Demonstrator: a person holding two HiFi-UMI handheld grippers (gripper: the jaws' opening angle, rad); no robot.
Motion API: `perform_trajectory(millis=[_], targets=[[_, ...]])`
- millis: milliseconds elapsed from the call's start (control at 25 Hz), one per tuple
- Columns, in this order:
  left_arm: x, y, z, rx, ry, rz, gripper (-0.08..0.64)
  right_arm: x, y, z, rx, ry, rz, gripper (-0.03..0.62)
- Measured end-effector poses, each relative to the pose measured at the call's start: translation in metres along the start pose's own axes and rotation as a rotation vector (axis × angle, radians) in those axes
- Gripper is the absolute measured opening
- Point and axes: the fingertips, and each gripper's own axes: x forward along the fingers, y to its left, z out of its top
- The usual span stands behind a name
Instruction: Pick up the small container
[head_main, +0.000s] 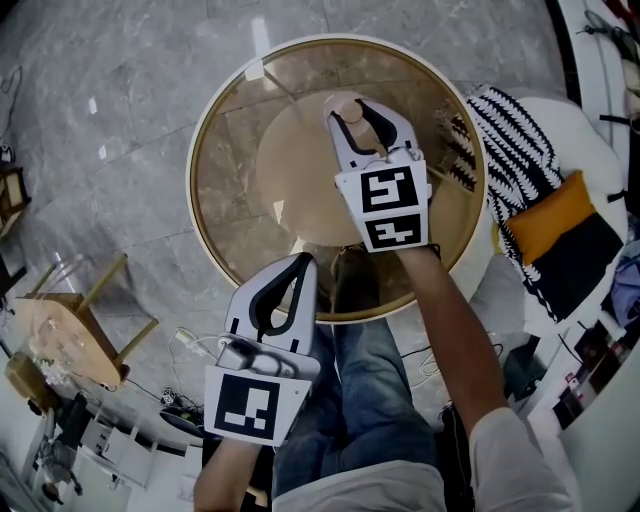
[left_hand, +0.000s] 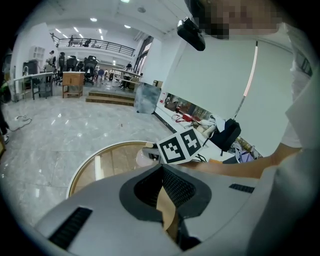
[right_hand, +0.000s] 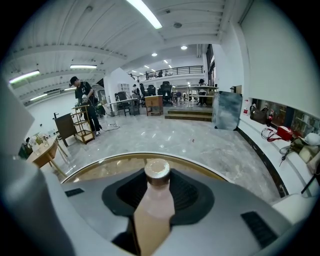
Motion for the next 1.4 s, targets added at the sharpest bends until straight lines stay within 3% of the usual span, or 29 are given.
perform_trajectory(millis=[480, 1400], targets=[[-0.011, -0.014, -0.004, 0.067, 0.009, -0.007, 0.017, -0.029, 0.010, 0.003, 0.009, -0.013, 0.019, 0.149], [-0.034, -0.029, -0.004, 0.054, 0.002, -0.018, 0.017, -0.079, 0.030, 0.013, 0.015, -0.031, 0.060, 0.147]])
